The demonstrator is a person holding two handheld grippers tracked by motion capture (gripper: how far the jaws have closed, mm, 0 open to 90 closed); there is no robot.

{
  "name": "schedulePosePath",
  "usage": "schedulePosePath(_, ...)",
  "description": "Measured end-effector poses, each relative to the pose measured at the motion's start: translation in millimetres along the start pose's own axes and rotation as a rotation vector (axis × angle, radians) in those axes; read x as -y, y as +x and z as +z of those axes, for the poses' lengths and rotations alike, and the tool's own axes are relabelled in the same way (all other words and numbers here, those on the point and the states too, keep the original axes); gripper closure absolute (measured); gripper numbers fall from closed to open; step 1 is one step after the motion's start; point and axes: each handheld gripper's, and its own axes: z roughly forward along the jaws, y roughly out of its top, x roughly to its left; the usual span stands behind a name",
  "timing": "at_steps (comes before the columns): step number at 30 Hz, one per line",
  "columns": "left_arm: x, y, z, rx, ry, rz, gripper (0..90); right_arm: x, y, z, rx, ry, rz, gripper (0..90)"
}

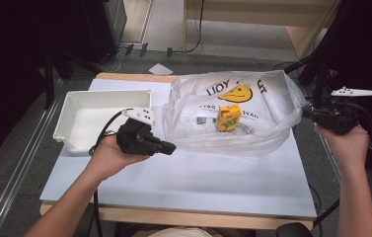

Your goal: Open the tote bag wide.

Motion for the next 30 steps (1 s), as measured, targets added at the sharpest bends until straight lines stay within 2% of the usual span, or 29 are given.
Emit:
schedulePosePath(3,-14.6,-1.4,-9.3,-0.004,-0.007,0.014,89.2,-13.1,2.2,-5.6,-0.003,-0.009,-0.022,90.0)
schedulePosePath(7,-26.3,-4.2,-17.0,-0.009,-0.010,0.034,89.1,-21.0,1.5,-8.8,-0.011,-0.014,-0.016,90.0)
schedulePosePath(10,-41.7,-1.0,-22.0,-0.016,-0.006,0.045,89.1,-28.9,1.7,-12.4,-0.022,-0.025,-0.015,90.0)
schedulePosePath(15,-62.9,10.0,-21.9,-0.030,0.001,0.045,89.2,-46.6,6.2,-14.9,-0.021,-0.031,-0.035,90.0)
schedulePosePath(18,-71.7,13.9,-22.2,-0.025,-0.008,0.043,89.2,-51.1,7.5,-15.7,-0.025,-0.031,-0.036,90.0)
schedulePosePath(26,-94.0,12.1,-21.0,-0.040,-0.002,0.063,89.1,-74.1,16.3,-18.2,-0.046,-0.050,-0.051,90.0)
schedulePosePath(30,-105.5,17.1,-17.4,-0.049,0.004,0.067,89.1,-86.8,25.2,-18.0,-0.058,-0.059,-0.069,90.0)
